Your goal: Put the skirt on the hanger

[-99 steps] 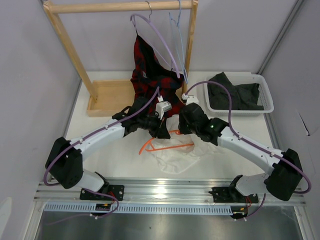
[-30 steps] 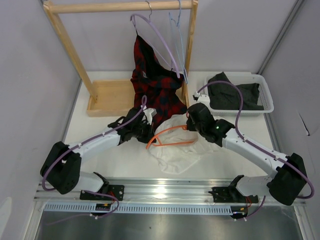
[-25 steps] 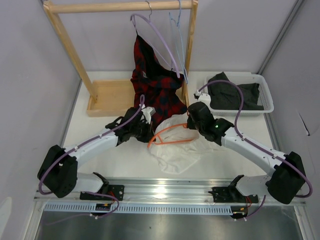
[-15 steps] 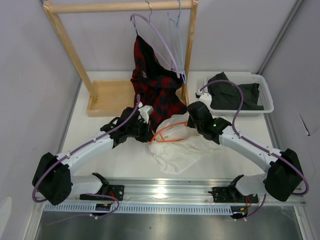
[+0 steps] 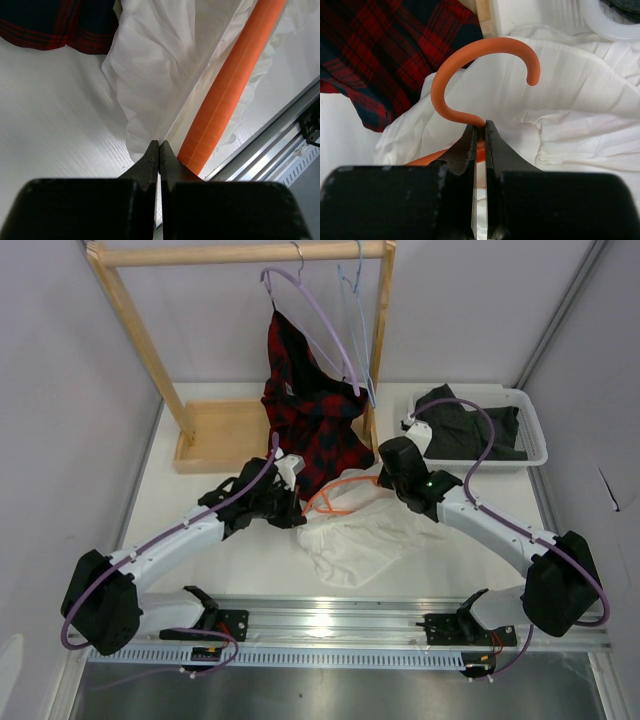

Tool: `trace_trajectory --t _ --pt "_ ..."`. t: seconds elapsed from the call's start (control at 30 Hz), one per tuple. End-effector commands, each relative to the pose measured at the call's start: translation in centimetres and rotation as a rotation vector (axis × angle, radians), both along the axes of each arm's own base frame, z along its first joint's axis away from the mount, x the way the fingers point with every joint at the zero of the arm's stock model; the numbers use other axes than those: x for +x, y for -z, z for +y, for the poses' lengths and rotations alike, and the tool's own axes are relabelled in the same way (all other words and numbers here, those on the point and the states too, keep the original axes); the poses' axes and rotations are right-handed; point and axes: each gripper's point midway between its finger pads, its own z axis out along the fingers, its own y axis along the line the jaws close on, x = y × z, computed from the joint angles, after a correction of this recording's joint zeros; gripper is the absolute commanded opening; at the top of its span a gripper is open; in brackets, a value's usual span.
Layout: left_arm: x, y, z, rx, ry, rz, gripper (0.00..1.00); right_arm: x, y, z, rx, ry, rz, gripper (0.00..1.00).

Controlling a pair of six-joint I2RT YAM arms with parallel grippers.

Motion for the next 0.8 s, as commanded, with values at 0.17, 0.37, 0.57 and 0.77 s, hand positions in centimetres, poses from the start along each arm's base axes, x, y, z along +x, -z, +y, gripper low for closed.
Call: trace_trajectory --t 0.17,0.37,0.57,0.77 --pt "-1.0 -0.3 1.6 0.062 -0.005 -0.002 0.0 1.5 -0.8 -3.0 -0.002 0.133 -0.072 0.0" --pt "0.6 -2.7 1.4 0.063 -0.039 -0.043 0.0 0.6 0.8 -4.0 -0.038 0.138 -0.056 0.0" --pt "1.0 -1.8 1.9 0.114 -0.047 -0.017 0.0 0.2 0.6 -4.7 -0.002 0.146 -0.072 0.0" --pt "1.4 2.4 3.4 0.143 -0.12 0.084 0.0 0.0 -1.2 -5.2 0.022 0.152 -0.12 0.0"
